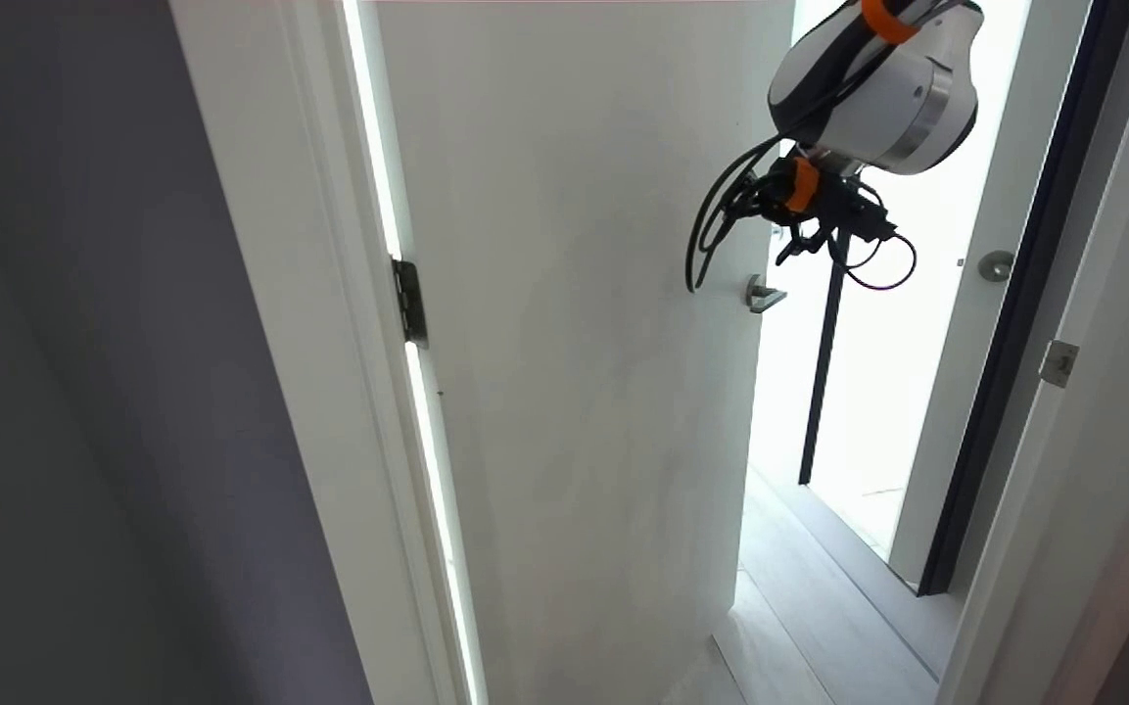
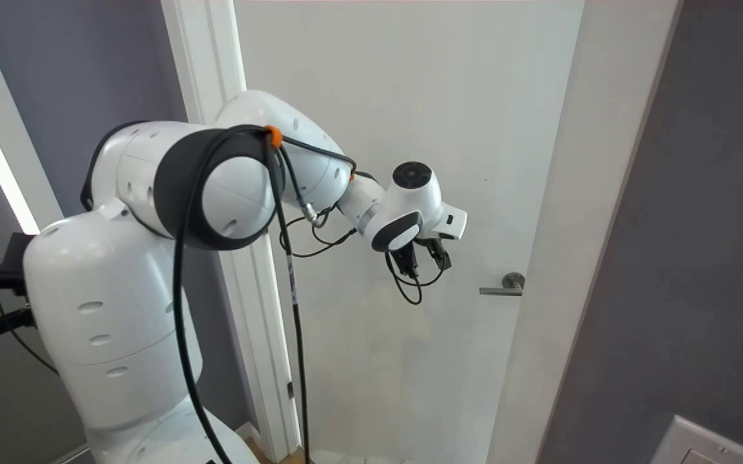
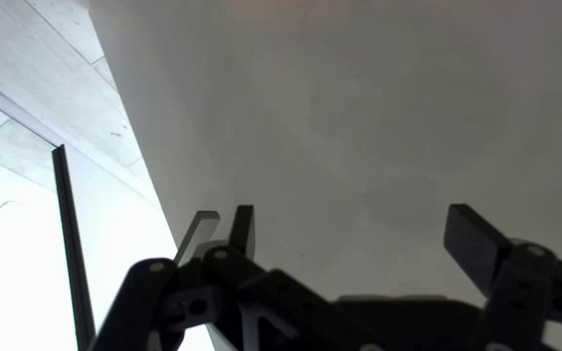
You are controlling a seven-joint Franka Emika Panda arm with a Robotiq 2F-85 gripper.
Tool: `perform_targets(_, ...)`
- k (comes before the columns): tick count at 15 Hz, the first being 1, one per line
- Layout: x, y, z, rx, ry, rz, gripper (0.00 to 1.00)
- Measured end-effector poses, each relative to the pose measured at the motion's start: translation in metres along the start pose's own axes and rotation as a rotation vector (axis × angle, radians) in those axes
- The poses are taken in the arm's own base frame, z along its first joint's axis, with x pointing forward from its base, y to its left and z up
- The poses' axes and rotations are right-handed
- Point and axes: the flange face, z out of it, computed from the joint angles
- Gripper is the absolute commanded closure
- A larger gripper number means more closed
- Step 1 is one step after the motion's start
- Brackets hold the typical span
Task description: Open the door
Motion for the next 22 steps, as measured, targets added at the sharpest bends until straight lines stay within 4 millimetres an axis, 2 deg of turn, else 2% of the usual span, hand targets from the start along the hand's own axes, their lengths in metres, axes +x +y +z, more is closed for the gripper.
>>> perform_targets(4,0.001,0.017,-0.029,-0.071,-0.075,-0.048,0.0)
perform_targets(15,-0.024,0.024,-0.159,-0.307,-0.223,-0.184,0.0)
perform_targets(22,-0.045,0.031,-0.215,-0.412,-0.229,-0.216,0.0)
